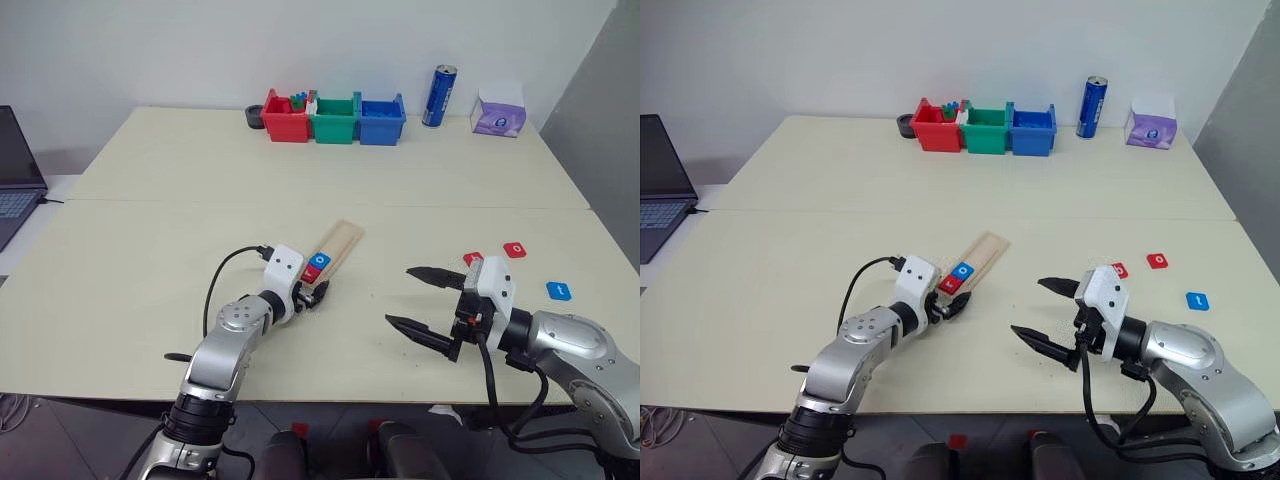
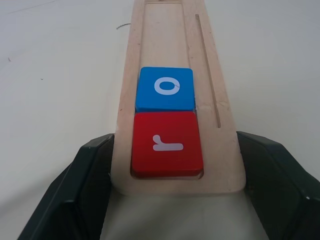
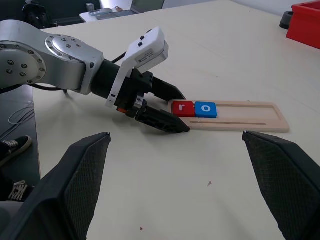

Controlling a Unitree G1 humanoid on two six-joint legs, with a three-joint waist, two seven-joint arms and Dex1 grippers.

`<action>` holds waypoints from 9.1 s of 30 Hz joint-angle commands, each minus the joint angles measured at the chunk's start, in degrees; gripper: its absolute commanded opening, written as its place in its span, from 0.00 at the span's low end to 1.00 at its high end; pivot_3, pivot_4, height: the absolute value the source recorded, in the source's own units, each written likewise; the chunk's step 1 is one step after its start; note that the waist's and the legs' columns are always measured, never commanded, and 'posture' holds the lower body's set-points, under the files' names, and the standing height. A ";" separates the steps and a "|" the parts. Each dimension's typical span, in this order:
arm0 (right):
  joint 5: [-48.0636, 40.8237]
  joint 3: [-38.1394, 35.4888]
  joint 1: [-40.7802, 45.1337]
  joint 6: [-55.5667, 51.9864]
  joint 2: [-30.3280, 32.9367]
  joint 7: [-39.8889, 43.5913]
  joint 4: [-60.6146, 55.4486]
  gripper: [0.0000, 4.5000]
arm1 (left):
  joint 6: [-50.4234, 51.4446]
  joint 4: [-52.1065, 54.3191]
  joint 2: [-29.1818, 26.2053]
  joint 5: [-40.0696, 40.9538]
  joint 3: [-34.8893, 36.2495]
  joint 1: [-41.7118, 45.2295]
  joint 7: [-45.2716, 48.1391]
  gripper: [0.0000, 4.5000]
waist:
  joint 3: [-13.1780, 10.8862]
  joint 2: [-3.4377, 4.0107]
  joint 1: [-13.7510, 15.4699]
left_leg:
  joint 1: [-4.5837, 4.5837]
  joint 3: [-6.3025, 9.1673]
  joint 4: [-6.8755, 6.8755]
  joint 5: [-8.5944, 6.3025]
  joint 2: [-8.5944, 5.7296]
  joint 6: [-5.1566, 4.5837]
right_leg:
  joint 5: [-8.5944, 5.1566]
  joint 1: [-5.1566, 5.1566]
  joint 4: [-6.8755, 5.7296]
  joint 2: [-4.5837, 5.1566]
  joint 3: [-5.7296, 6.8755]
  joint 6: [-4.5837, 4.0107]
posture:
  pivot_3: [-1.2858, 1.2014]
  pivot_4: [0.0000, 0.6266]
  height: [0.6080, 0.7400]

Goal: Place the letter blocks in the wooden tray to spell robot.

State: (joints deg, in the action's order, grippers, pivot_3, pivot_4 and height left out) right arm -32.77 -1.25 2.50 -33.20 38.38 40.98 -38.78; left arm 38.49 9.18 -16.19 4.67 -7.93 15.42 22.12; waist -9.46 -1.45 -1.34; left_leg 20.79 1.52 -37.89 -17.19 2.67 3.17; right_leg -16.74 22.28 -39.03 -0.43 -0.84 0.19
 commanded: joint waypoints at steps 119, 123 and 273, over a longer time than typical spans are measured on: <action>21.55 -7.98 17.00 1.79 -10.69 -24.22 43.24 1.00 | -14.87 2.30 -17.73 20.80 -0.21 11.76 44.82 0.99 | -0.21 0.34 0.61 | 0.10 -0.12 -0.01 -0.03 0.03 -0.08 | 0.11 0.12 0.02 -0.10 -0.09 -0.27 | 0.52 0.24 1.00; 21.24 -8.25 18.10 1.38 -11.40 -24.04 45.22 1.00 | -14.17 -0.60 -15.99 18.72 -1.89 14.84 42.98 0.99 | -0.21 0.34 0.41 | 0.10 -0.12 -0.02 -0.03 0.03 -0.08 | 0.12 0.12 0.01 -0.10 -0.10 -0.27 | 0.52 0.24 1.00; 27.38 29.27 33.81 -5.39 -0.13 18.20 26.44 0.34 | -29.24 -6.64 -23.61 12.59 0.57 5.56 50.09 1.00 | -0.23 0.39 -0.19 | 0.93 -0.01 -0.87 -0.08 0.02 -0.23 | 0.14 1.04 -0.94 -0.05 0.00 -0.30 | 0.52 0.24 1.00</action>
State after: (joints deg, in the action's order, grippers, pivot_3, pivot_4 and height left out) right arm -5.69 28.33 34.93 -39.42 37.95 58.03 -11.50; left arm 9.57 1.97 -39.52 16.87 -8.35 20.26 72.50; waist -9.69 -1.05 -1.53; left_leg 21.72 1.51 -38.76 -17.27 2.69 2.93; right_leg -16.60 23.32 -39.97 -0.48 -0.84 -0.11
